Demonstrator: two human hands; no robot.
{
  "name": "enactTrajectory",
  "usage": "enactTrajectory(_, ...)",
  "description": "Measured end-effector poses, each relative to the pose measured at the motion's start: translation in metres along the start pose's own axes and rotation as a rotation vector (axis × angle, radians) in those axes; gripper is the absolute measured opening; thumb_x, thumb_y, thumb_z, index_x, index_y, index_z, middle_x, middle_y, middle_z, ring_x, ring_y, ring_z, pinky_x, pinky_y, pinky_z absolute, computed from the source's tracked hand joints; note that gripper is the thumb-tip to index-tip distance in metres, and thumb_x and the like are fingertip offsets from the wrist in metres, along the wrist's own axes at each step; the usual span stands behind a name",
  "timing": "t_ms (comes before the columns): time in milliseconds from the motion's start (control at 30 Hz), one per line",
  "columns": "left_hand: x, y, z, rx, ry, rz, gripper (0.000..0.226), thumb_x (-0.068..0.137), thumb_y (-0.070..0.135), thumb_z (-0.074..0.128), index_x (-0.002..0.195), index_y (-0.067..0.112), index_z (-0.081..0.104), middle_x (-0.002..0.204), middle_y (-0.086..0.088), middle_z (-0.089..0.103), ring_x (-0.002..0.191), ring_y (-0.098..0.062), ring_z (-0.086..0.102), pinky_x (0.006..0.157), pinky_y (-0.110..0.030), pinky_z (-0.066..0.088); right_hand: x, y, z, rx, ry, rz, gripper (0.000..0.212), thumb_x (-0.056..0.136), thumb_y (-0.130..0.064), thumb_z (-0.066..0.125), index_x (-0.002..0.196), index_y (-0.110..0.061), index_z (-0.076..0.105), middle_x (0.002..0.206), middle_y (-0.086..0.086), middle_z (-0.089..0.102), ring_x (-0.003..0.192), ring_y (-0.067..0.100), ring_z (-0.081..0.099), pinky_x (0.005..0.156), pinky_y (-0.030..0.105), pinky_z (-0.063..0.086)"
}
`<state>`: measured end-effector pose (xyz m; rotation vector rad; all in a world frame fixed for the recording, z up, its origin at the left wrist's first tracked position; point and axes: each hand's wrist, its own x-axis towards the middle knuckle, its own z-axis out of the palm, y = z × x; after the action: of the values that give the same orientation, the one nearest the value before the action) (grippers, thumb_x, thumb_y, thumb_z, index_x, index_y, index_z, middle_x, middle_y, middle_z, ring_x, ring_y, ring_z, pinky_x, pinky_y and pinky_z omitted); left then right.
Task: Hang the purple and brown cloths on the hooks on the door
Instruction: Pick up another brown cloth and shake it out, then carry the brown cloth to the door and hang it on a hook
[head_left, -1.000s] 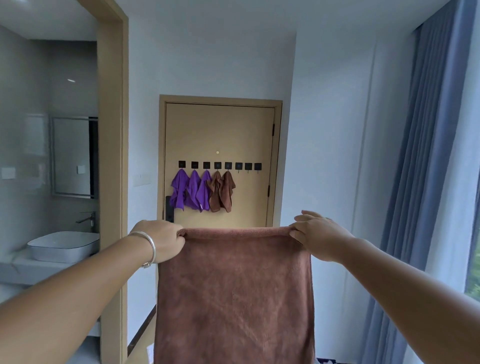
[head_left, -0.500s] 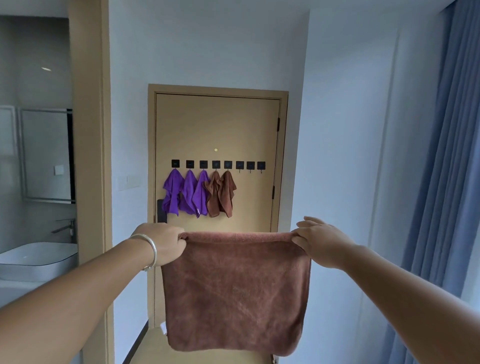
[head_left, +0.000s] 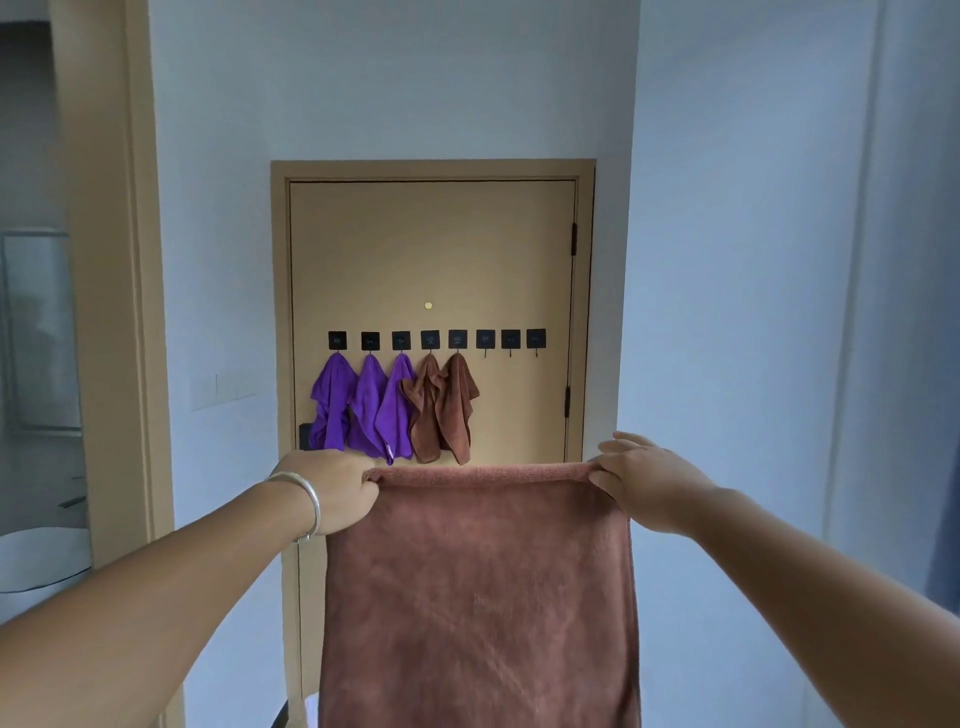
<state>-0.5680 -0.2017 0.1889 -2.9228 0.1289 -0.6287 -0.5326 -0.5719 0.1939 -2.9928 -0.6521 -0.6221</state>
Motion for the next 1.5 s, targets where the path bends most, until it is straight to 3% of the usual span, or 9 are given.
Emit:
enactTrajectory(200, 0.08, 0.005, 0.032, -0.008, -0.016, -0.023, 0.031, 0.094, 0.036, 0.03, 0.096, 0.03, 0.06, 0.085, 0.007, 0.064, 0.078, -0.013, 0.06, 0.067, -0.028, 0.047, 0.076, 0.045, 0.028, 0.019, -0.025, -0.022, 0.039, 0.103, -0.036, 0.026, 0.104, -0.023, 0.063, 0.099, -0.01, 0.049, 0.122, 0.012, 0.041, 0.11, 0.036, 0.033)
enactTrajectory(367, 0.141, -0.008, 0.073, -0.018, -0.03, -0.009, 0.033, 0.095, 0.037, 0.029, 0.102, 0.032, 0.061, 0.087, 0.008, 0.065, 0.079, -0.012, 0.061, 0.074, -0.031, 0.052, 0.133, 0.065, 0.068, 0.058, -0.064, -0.002, 0.036, 0.103, -0.038, 0.029, 0.109, -0.026, 0.062, 0.118, -0.003, 0.053, 0.139, 0.016, 0.029, 0.114, 0.038, 0.028)
enactTrajectory(500, 0.196, -0.025, 0.108, -0.031, -0.043, 0.012, 0.03, 0.095, 0.036, 0.029, 0.088, 0.029, 0.057, 0.081, 0.008, 0.062, 0.074, -0.012, 0.059, 0.067, -0.029, 0.048, 0.187, 0.073, 0.098, 0.067, -0.066, 0.038, 0.036, 0.103, -0.04, 0.03, 0.109, -0.026, 0.062, 0.125, -0.003, 0.053, 0.142, 0.015, 0.024, 0.114, 0.04, 0.029)
enactTrajectory(667, 0.274, -0.059, 0.145, -0.077, -0.011, 0.04, 0.024, 0.094, 0.034, 0.032, 0.075, 0.031, 0.045, 0.073, 0.009, 0.056, 0.068, -0.012, 0.054, 0.056, -0.028, 0.035, 0.264, 0.078, 0.125, 0.013, -0.073, 0.08, 0.036, 0.103, -0.04, 0.029, 0.109, -0.027, 0.061, 0.116, -0.007, 0.053, 0.136, 0.014, 0.03, 0.109, 0.037, 0.033)
enactTrajectory(800, 0.336, -0.089, 0.171, -0.13, 0.008, 0.072, 0.023, 0.094, 0.034, 0.033, 0.08, 0.031, 0.05, 0.076, 0.009, 0.059, 0.07, -0.012, 0.056, 0.062, -0.029, 0.045, 0.327, 0.078, 0.141, -0.002, -0.06, 0.096, 0.031, 0.103, -0.037, 0.03, 0.105, -0.028, 0.059, 0.104, -0.012, 0.048, 0.132, 0.014, 0.035, 0.105, 0.031, 0.035)
enactTrajectory(933, 0.386, -0.11, 0.193, -0.168, 0.014, 0.104, 0.022, 0.094, 0.033, 0.033, 0.084, 0.032, 0.052, 0.074, 0.01, 0.057, 0.07, -0.01, 0.056, 0.067, -0.03, 0.048, 0.375, 0.079, 0.159, 0.0, -0.032, 0.12, 0.024, 0.103, -0.037, 0.032, 0.09, -0.032, 0.052, 0.092, -0.014, 0.045, 0.108, 0.009, 0.043, 0.09, 0.025, 0.038)
enactTrajectory(1033, 0.415, -0.12, 0.209, -0.195, 0.032, 0.124, 0.022, 0.094, 0.031, 0.033, 0.09, 0.033, 0.054, 0.076, 0.012, 0.057, 0.071, -0.01, 0.055, 0.069, -0.03, 0.048, 0.402, 0.083, 0.174, -0.006, -0.033, 0.126, 0.025, 0.103, -0.035, 0.033, 0.095, -0.031, 0.056, 0.093, -0.012, 0.047, 0.098, 0.006, 0.04, 0.087, 0.023, 0.037)
enactTrajectory(1300, 0.487, -0.125, 0.248, -0.265, 0.018, 0.15, 0.029, 0.093, 0.023, 0.035, 0.106, 0.038, 0.056, 0.094, 0.012, 0.063, 0.083, -0.014, 0.058, 0.071, -0.029, 0.045, 0.469, 0.113, 0.211, 0.003, -0.031, 0.148, 0.031, 0.103, -0.035, 0.033, 0.108, -0.024, 0.061, 0.099, -0.012, 0.048, 0.104, 0.006, 0.038, 0.091, 0.027, 0.038)
enactTrajectory(1500, 0.55, -0.109, 0.274, -0.363, 0.086, 0.253, 0.059, 0.087, -0.002, 0.035, 0.122, 0.044, 0.044, 0.104, 0.024, 0.052, 0.076, -0.006, 0.053, 0.059, -0.016, 0.035, 0.538, 0.149, 0.238, 0.154, 0.128, 0.192, 0.028, 0.101, -0.025, 0.041, 0.112, -0.019, 0.065, 0.107, -0.005, 0.058, 0.102, 0.016, 0.052, 0.083, 0.026, 0.042)
